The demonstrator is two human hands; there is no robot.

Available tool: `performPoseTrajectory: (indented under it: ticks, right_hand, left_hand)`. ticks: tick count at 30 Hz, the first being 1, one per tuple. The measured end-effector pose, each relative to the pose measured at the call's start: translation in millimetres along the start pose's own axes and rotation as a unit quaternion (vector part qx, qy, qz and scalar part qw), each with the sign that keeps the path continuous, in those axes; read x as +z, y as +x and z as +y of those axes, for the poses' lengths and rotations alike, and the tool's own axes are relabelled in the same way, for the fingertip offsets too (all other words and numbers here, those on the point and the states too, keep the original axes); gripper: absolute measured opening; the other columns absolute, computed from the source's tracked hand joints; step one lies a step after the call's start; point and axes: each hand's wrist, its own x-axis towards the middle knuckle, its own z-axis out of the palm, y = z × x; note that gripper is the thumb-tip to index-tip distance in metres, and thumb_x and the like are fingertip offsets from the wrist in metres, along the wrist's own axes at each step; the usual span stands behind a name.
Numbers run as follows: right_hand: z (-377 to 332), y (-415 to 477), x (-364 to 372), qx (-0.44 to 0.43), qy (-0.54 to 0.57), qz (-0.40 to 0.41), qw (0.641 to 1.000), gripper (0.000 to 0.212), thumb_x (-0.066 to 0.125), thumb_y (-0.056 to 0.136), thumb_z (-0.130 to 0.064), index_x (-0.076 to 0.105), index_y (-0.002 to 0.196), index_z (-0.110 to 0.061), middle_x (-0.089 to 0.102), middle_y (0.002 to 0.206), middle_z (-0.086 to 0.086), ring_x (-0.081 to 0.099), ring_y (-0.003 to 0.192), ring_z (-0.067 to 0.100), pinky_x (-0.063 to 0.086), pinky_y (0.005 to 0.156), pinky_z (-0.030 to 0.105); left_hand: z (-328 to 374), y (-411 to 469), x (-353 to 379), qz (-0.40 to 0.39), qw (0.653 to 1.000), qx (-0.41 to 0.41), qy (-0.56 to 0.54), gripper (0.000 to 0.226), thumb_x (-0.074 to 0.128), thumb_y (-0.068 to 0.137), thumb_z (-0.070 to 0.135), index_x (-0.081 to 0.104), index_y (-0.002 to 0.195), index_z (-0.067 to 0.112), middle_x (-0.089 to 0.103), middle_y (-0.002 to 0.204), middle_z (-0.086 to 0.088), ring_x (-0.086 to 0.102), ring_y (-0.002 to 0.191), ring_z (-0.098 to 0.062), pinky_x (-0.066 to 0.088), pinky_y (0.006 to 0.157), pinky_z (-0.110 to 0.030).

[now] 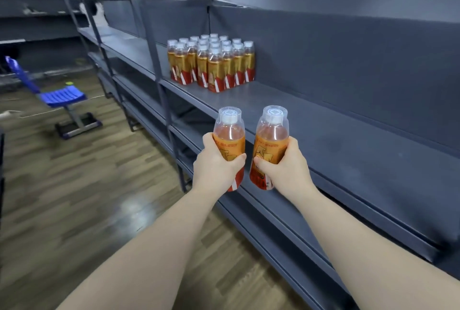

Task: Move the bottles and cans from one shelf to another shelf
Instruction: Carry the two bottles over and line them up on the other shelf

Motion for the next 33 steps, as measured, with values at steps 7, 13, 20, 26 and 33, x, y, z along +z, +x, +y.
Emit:
performPoseTrajectory:
  ticks: [7, 13, 20, 26, 33]
  right_hand:
    - [-4.7, 53.1, 41.3, -0.020, -0.012, -0.034, 0.999, 0.055, 0.079, 0.082, -0.036, 0.038, 0.118, -0.034, 0.057, 0.107, -0.015, 0.059, 0.095, 0.006, 0.047, 0.070, 0.019]
    - [-20.3, 103.7, 98.0, -0.025, -0.011, -0.041, 0.999, 0.055, 0.079, 0.082, -0.036, 0.039, 0.119, -0.034, 0.057, 0.106, -0.017, 0.059, 0.094, 0.002, 0.045, 0.067, 0.015]
    - [-44.8, 162.7, 167.0, -0.010, -0.005, -0.025, 1.000, 0.058, 0.080, 0.081, -0.035, 0.040, 0.122, -0.031, 0.059, 0.108, -0.014, 0.060, 0.096, 0.004, 0.047, 0.069, 0.018]
    - [-54.9, 211.4, 204.1, -0.003, -0.012, -0.011, 1.000, 0.061, 0.080, 0.082, -0.035, 0.038, 0.126, -0.029, 0.058, 0.114, -0.010, 0.060, 0.102, 0.009, 0.049, 0.078, 0.024]
    - [-50.8, 282.7, 233.4, -0.011, -0.006, -0.009, 1.000, 0.065, 0.080, 0.081, -0.035, 0.039, 0.131, -0.027, 0.058, 0.118, -0.009, 0.059, 0.105, 0.010, 0.050, 0.082, 0.027]
  left_hand:
    - [-19.7, 53.8, -8.4, 0.028, 0.999, -0.019, 0.000, 0.062, 0.076, 0.080, 0.047, 0.035, 0.122, 0.028, 0.060, 0.109, 0.004, 0.062, 0.097, -0.022, 0.056, 0.084, -0.042]
    - [-51.3, 120.9, -28.0, 0.039, 0.999, -0.015, -0.009, 0.062, 0.077, 0.080, 0.047, 0.035, 0.122, 0.029, 0.061, 0.109, 0.003, 0.062, 0.098, -0.023, 0.057, 0.086, -0.047]
    - [-84.0, 204.0, -63.4, 0.023, 1.000, 0.002, -0.004, 0.063, 0.076, 0.081, 0.046, 0.035, 0.124, 0.027, 0.062, 0.109, 0.002, 0.063, 0.095, -0.021, 0.056, 0.084, -0.044]
    - [-106.2, 260.9, -76.8, 0.028, 0.999, -0.013, -0.007, 0.065, 0.076, 0.080, 0.048, 0.034, 0.124, 0.027, 0.062, 0.110, 0.001, 0.063, 0.097, -0.025, 0.056, 0.087, -0.048]
    - [-116.2, 330.9, -71.8, 0.033, 0.999, -0.019, -0.026, 0.063, 0.076, 0.081, 0.046, 0.034, 0.125, 0.027, 0.059, 0.111, 0.002, 0.059, 0.100, -0.023, 0.053, 0.089, -0.042]
